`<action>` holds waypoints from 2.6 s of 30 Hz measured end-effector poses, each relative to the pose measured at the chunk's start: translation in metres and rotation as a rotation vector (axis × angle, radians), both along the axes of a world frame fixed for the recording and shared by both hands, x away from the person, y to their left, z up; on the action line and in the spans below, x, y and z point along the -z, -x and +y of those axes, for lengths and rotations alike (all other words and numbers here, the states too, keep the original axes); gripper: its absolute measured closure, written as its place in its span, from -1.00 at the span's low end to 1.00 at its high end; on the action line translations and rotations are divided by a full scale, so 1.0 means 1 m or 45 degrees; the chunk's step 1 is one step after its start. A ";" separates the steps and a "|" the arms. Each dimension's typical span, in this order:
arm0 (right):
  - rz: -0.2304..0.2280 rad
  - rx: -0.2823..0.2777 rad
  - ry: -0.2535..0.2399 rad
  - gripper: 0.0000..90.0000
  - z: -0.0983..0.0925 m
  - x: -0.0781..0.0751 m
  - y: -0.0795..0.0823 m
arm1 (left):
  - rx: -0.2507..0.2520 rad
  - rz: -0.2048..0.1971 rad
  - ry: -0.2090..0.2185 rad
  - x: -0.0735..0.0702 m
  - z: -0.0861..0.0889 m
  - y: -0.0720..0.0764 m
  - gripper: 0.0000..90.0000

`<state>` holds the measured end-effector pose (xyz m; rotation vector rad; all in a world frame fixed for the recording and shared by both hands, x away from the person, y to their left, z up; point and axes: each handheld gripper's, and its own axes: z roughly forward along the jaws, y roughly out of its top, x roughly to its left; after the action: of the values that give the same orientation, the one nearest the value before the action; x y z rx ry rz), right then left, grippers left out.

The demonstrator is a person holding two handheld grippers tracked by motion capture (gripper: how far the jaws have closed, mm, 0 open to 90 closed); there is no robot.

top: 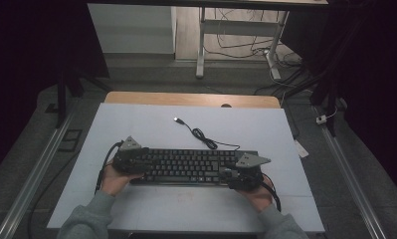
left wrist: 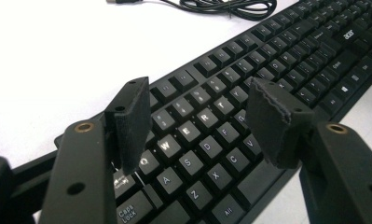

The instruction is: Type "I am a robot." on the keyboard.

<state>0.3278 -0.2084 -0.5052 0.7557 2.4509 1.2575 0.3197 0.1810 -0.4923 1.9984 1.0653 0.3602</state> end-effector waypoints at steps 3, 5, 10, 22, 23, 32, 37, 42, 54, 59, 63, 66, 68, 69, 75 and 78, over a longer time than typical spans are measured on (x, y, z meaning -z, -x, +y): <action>-0.007 -0.019 -0.016 0.06 0.007 -0.003 -0.002 | 0.002 0.001 -0.011 0.001 -0.001 0.000 -0.11; -0.008 -0.021 -0.018 0.06 0.013 -0.006 -0.004 | 0.001 0.001 -0.014 0.001 -0.001 0.000 -0.12; -0.007 -0.037 0.002 0.07 0.029 -0.008 -0.011 | 0.001 -0.011 -0.018 0.000 -0.002 0.002 -0.12; 0.018 -0.089 0.015 0.13 0.063 -0.009 -0.020 | -0.006 -0.023 -0.034 -0.001 -0.002 0.003 -0.13; 0.017 -0.092 0.017 0.14 0.065 -0.009 -0.020 | -0.006 -0.024 -0.035 -0.001 -0.003 0.003 -0.13; 0.057 -0.125 0.040 0.83 0.081 -0.006 -0.030 | -0.005 -0.031 -0.055 -0.001 -0.006 0.005 -0.14; 0.062 -0.121 0.088 1.00 0.093 -0.006 -0.038 | -0.005 -0.030 -0.063 0.001 -0.006 0.004 -0.14; 0.100 -0.124 0.120 1.00 0.102 0.001 -0.045 | 0.006 -0.027 -0.075 0.002 -0.009 0.003 -0.14; 0.061 -0.125 0.175 1.00 0.116 0.004 -0.049 | 0.003 -0.031 -0.088 0.002 -0.009 0.003 -0.15; 0.073 -0.105 0.207 1.00 0.116 0.007 -0.051 | 0.004 -0.031 -0.096 0.003 -0.010 0.003 -0.16; 0.063 -0.102 0.201 1.00 0.116 0.008 -0.050 | 0.008 -0.035 -0.102 0.003 -0.010 0.003 -0.16; 0.047 -0.109 0.162 1.00 0.113 0.004 -0.050 | 0.005 -0.040 -0.105 0.002 -0.010 0.004 -0.16; 0.044 -0.105 0.113 1.00 0.109 0.000 -0.049 | 0.001 -0.044 -0.105 0.002 -0.009 0.004 -0.16; 0.047 -0.101 0.088 1.00 0.107 -0.002 -0.049 | 0.001 -0.044 -0.106 0.002 -0.008 0.004 -0.16; 0.040 -0.079 0.001 1.00 0.088 -0.014 -0.045 | -0.009 -0.054 -0.119 0.000 -0.006 0.005 -0.17; 0.019 -0.087 -0.015 0.99 0.078 -0.017 -0.039 | -0.007 -0.057 -0.124 0.000 -0.006 0.006 -0.17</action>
<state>0.3666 -0.1309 -0.4886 0.6921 2.5034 1.2964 0.3141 0.1747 -0.4925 2.0636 1.0432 0.4658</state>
